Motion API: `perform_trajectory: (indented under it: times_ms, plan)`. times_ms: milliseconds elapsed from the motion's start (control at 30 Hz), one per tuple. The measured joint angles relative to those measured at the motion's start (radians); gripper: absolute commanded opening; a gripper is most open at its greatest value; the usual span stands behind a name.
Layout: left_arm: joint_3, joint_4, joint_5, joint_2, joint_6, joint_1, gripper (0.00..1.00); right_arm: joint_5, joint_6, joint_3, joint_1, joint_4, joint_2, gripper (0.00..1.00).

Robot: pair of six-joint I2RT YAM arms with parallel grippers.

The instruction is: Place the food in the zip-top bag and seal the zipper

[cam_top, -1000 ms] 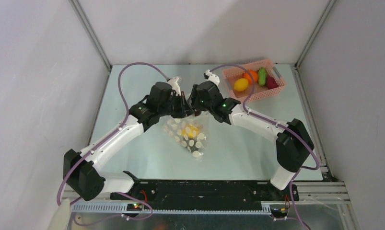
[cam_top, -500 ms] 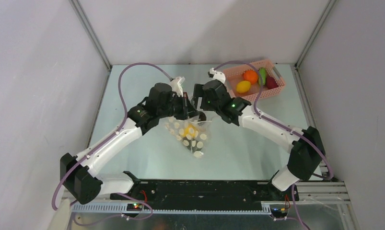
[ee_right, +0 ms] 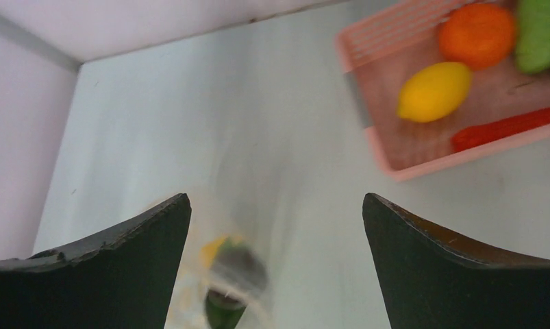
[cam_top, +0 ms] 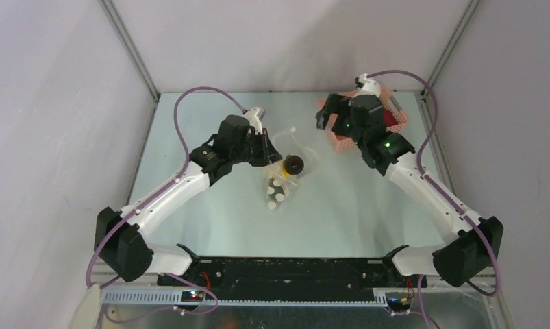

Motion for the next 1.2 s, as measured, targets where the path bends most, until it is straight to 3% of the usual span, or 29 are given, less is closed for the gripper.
perform_trajectory:
  times_ms: [167,467,800,1200]
  plan:
    - [0.005,-0.01,-0.003,0.043,0.025,0.0,0.0,-0.015,0.005,0.0,-0.18,0.027,0.075,1.0]
    - [0.051,-0.015,0.019,0.08,0.068,0.0,0.0,-0.019,0.169,0.045,-0.368,0.134,0.402,1.0]
    - [0.053,-0.015,0.061,0.127,0.083,0.0,0.0,-0.002,0.274,0.485,-0.39,0.112,0.857,0.97]
    - [0.061,-0.014,0.074,0.151,0.084,0.0,0.0,0.073,0.335,0.463,-0.389,0.046,0.888,0.98]
